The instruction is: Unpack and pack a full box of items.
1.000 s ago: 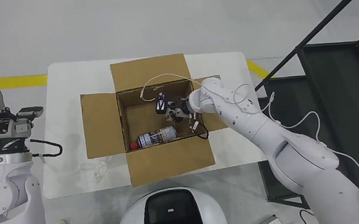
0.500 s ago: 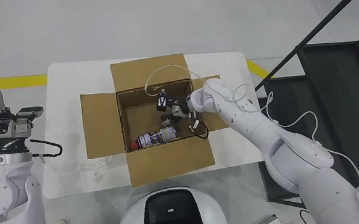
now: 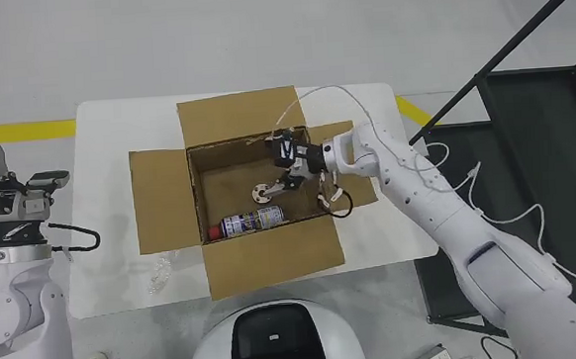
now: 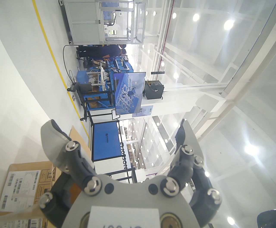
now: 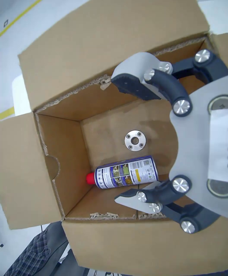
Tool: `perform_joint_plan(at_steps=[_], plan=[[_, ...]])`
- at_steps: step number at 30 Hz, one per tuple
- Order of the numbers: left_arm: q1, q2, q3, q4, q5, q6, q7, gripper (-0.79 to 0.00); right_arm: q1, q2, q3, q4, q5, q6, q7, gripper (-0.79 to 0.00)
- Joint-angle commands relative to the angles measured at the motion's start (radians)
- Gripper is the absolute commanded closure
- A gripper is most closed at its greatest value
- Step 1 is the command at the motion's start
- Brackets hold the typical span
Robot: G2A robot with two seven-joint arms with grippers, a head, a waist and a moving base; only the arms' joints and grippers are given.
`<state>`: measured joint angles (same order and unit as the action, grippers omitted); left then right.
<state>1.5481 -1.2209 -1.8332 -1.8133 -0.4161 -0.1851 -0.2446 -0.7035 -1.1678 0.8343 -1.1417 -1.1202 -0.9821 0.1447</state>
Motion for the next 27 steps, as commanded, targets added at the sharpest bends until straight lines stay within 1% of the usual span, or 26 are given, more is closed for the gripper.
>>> perform_joint_plan(at_steps=[1, 4, 7, 10, 13, 17, 27], plan=[[0.000, 0.000, 0.000, 0.000, 0.000, 0.000, 0.000, -0.785, -0.066, 0.032, 0.078, -0.098, 0.000, 0.004, 0.022, -0.785], [0.000, 0.000, 0.000, 0.000, 0.000, 0.000, 0.000, -0.785, -0.189, 0.077, 0.203, -0.243, 0.008, 0.015, 0.042, -0.785], [0.000, 0.000, 0.000, 0.000, 0.000, 0.000, 0.000, -0.785, -0.331, 0.113, 0.329, -0.356, 0.020, 0.054, 0.052, -0.785], [0.000, 0.000, 0.000, 0.000, 0.000, 0.000, 0.000, -0.785, -0.451, 0.137, 0.428, -0.439, 0.031, 0.098, 0.091, -0.785], [0.000, 0.000, 0.000, 0.000, 0.000, 0.000, 0.000, -0.785, -0.534, 0.151, 0.495, -0.510, 0.044, 0.135, 0.117, -0.785], [0.000, 0.000, 0.000, 0.000, 0.000, 0.000, 0.000, -0.785, -0.579, 0.155, 0.521, -0.569, 0.057, 0.170, 0.092, -0.785], [0.000, 0.000, 0.000, 0.000, 0.000, 0.000, 0.000, -0.785, -0.579, 0.155, 0.521, -0.569, 0.057, 0.170, 0.092, -0.785]])
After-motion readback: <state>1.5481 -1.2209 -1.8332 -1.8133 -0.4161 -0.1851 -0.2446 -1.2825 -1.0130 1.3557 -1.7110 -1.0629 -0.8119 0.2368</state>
